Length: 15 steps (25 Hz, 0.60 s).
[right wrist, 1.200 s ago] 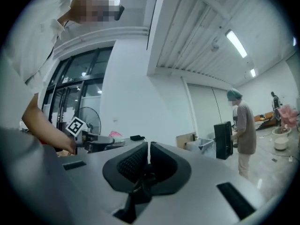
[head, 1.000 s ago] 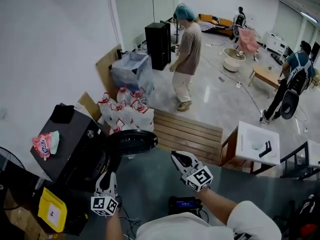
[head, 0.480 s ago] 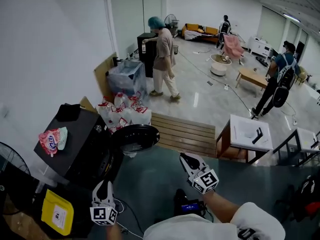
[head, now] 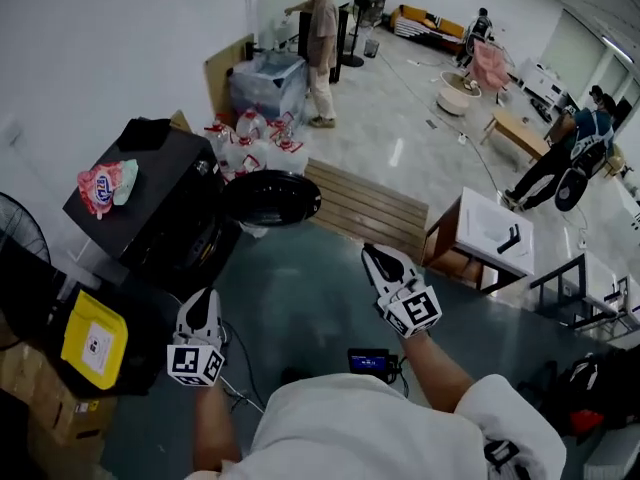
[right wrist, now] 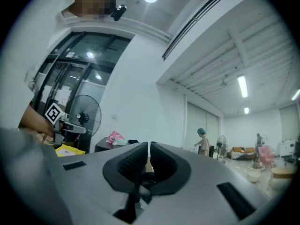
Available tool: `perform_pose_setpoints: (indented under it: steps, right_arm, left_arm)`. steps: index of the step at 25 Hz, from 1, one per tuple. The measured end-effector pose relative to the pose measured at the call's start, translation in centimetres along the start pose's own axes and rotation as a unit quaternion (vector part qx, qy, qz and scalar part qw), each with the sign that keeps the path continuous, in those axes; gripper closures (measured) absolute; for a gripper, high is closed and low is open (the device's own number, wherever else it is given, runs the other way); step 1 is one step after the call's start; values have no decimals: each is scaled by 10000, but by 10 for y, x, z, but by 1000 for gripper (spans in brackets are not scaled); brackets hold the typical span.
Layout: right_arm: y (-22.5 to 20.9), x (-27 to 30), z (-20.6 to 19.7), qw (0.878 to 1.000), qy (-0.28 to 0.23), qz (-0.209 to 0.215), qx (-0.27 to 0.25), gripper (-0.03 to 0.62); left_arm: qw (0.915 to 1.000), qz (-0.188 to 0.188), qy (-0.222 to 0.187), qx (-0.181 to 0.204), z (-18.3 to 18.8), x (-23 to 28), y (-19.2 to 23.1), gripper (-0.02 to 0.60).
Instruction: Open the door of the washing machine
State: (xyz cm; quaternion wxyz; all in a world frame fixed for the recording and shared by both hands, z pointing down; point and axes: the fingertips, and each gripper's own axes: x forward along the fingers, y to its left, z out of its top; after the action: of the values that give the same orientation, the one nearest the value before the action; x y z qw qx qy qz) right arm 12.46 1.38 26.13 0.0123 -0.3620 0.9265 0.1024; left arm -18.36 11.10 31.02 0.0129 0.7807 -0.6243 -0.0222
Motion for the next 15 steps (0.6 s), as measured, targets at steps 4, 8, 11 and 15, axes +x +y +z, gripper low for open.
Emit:
perform_pose_setpoints:
  steps: [4,8,11,15]
  right_arm:
    - [-3,-23,29,9987,-380,237,-227,553]
    - [-21,-66,14,9991,-373,-25,193,553]
    - [-27,-105,-3,9983,-325,-10,490,554]
    - [-31,-148,-33,9979,-132,-150,613,554]
  left_arm:
    - [9999,17,-147,-74,29,-6,-27,566]
    - [9999,-67,142,-24,22,-7,-61,571]
    - [9993,-198,129,-297,20,-11,-100,571]
    - [9987,-349,341,-114,14,-18,-144,571]
